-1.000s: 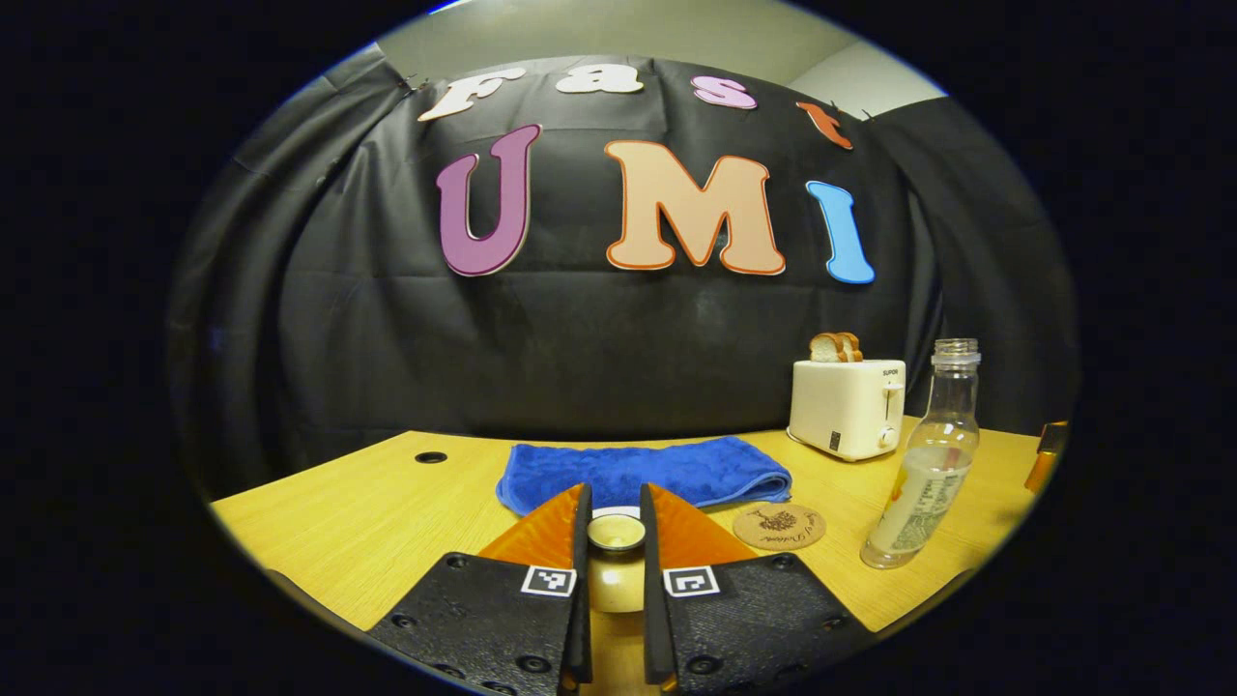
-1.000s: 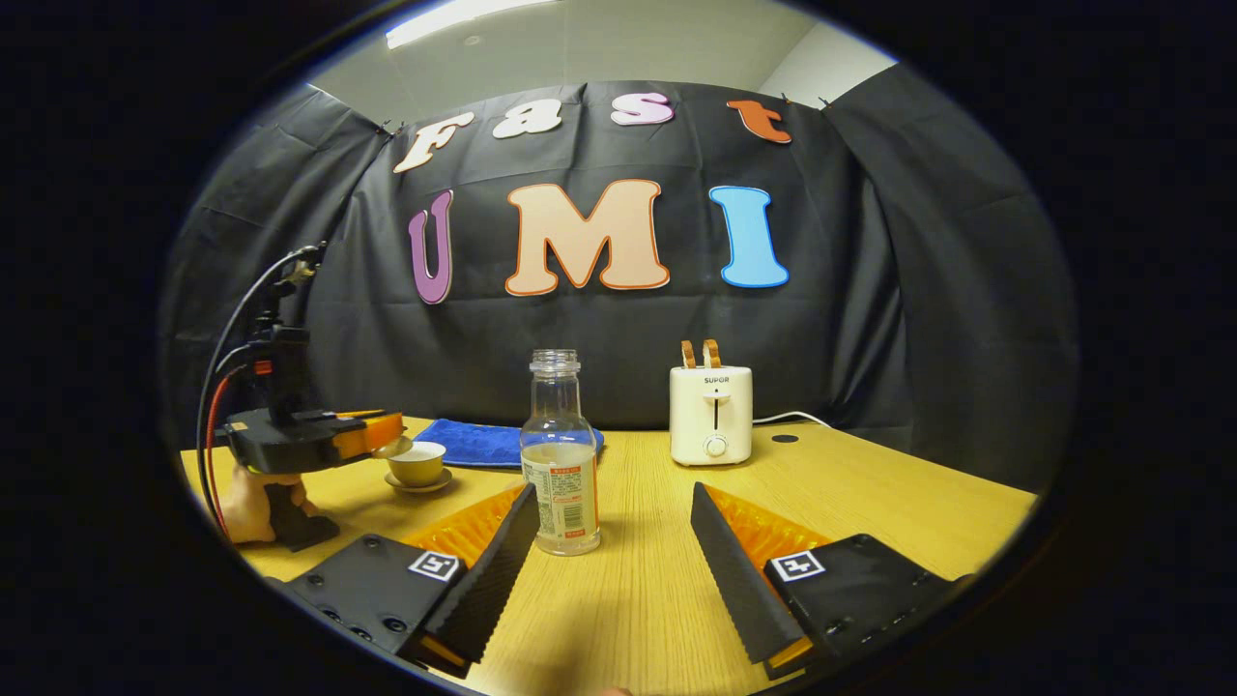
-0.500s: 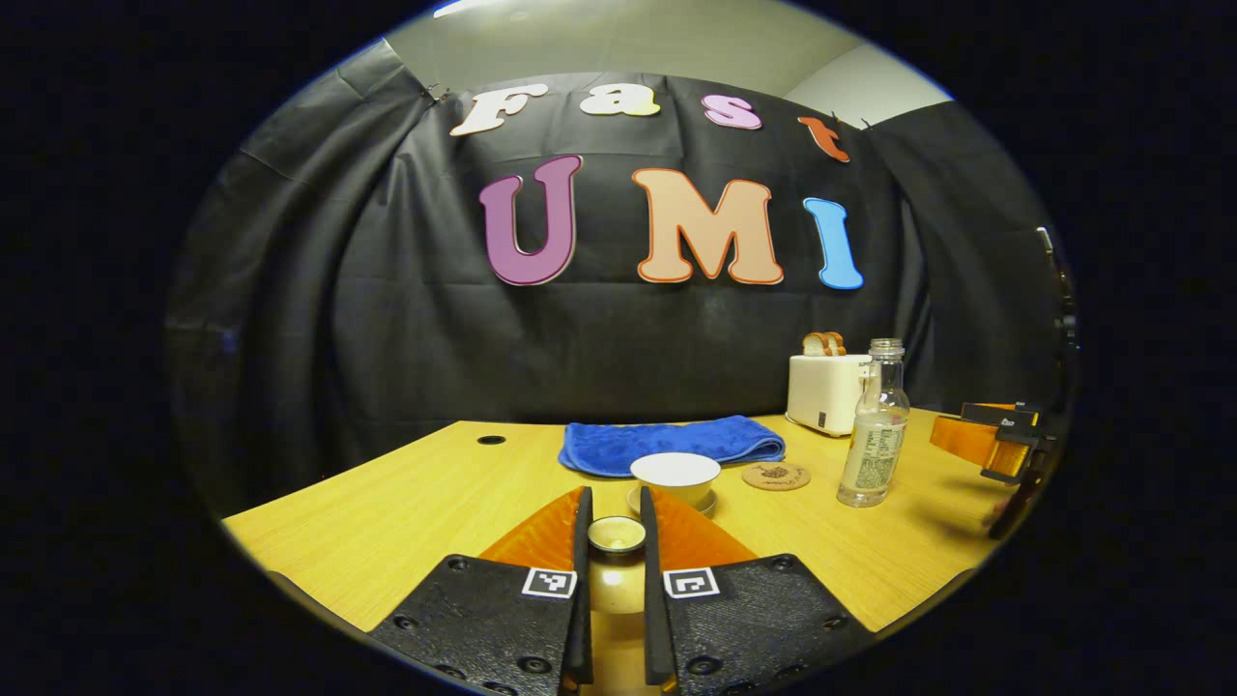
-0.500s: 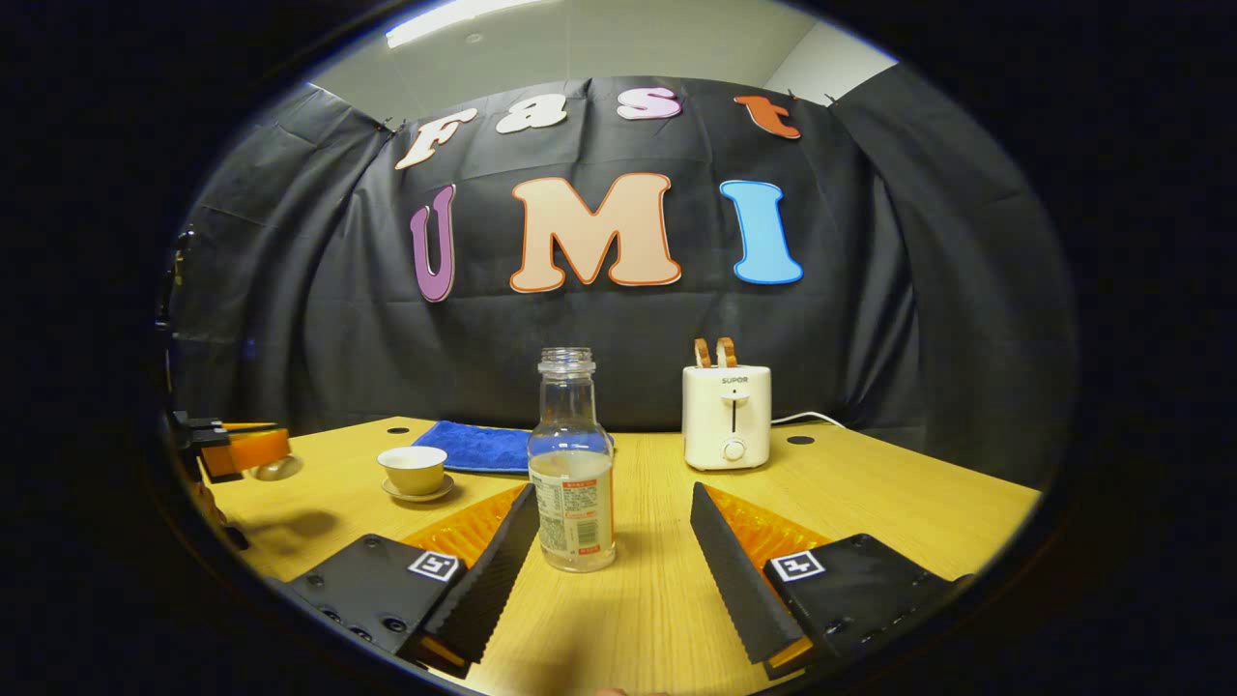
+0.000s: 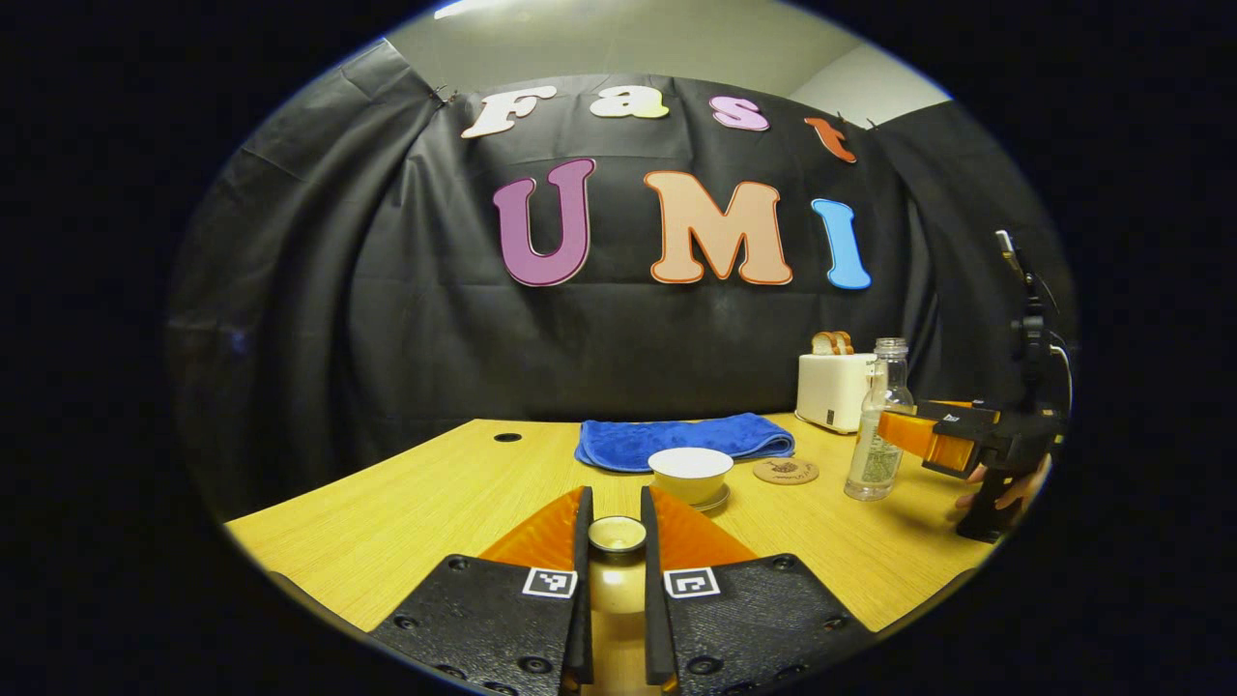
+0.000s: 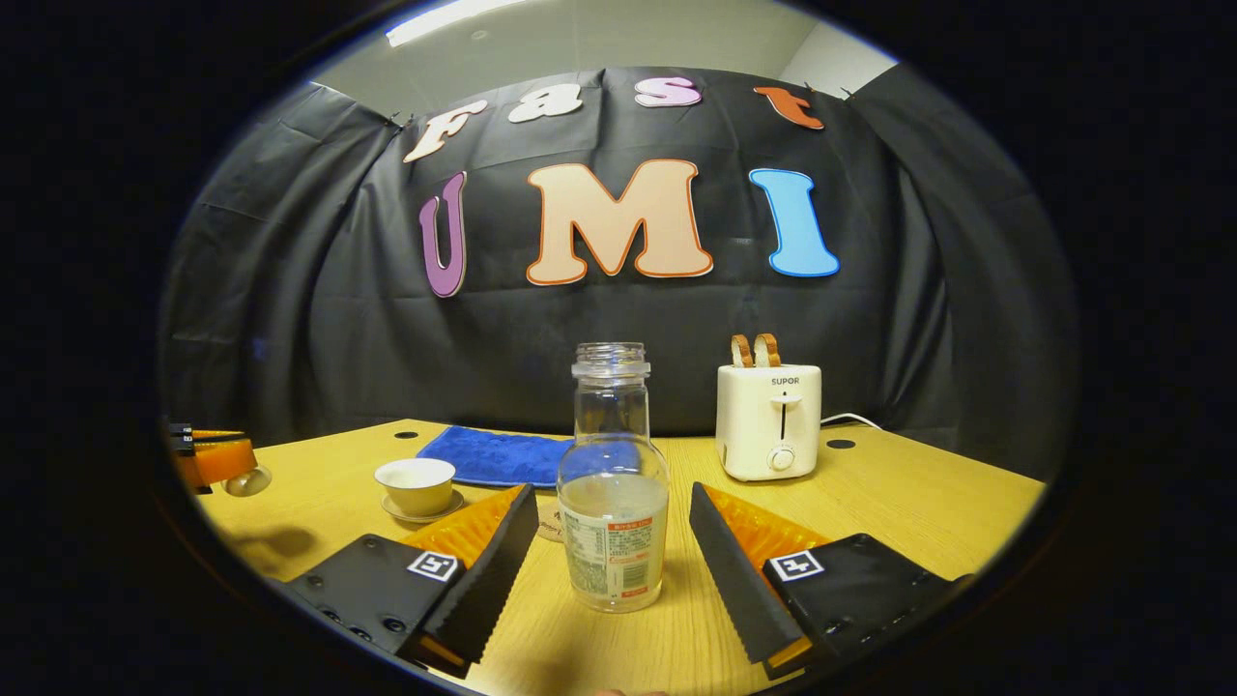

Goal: Open the teacup lid with one hand, grasp the water bottle and pour water into the teacup with the other hand; after pouring, place the water bottle on the coaster and then close the teacup lid.

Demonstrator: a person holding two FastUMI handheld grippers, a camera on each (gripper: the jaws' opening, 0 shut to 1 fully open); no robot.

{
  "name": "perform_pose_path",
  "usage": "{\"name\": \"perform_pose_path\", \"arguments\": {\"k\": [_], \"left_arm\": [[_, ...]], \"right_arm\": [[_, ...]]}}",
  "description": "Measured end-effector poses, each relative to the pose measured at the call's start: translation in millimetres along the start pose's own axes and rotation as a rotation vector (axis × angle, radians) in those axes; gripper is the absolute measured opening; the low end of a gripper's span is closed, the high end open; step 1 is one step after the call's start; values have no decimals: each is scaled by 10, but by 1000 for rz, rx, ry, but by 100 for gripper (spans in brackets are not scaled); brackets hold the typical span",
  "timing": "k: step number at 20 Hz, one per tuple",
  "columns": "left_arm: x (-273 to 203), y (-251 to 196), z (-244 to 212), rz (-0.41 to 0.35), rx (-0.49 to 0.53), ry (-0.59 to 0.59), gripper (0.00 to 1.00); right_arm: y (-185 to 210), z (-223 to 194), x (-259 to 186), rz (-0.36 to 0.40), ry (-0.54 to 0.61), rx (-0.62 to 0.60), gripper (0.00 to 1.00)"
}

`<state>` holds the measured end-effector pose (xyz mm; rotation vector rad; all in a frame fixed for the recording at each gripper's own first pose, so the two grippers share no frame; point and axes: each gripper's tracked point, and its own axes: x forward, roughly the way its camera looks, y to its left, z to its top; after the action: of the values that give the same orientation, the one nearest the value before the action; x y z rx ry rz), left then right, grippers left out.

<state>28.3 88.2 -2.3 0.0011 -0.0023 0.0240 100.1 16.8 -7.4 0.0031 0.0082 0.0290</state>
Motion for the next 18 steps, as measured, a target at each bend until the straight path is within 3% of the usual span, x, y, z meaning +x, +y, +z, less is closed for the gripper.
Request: {"name": "perform_pose_path", "arguments": {"k": [13,14,17,18], "left_arm": [[12,-8,-8,-8,0,0,18],[13,-10,-14,-8,0,0,18],[12,-8,-15,-9,0,-1,18],[5,-8,-6,-9,1,-1,18]], "right_arm": [[90,9,345,21,13,2,97],[85,-28,351,20,10,-2,80],[98,-10,386,22,9,-2,80],[104,-32,384,26,15,-3,76]]}}
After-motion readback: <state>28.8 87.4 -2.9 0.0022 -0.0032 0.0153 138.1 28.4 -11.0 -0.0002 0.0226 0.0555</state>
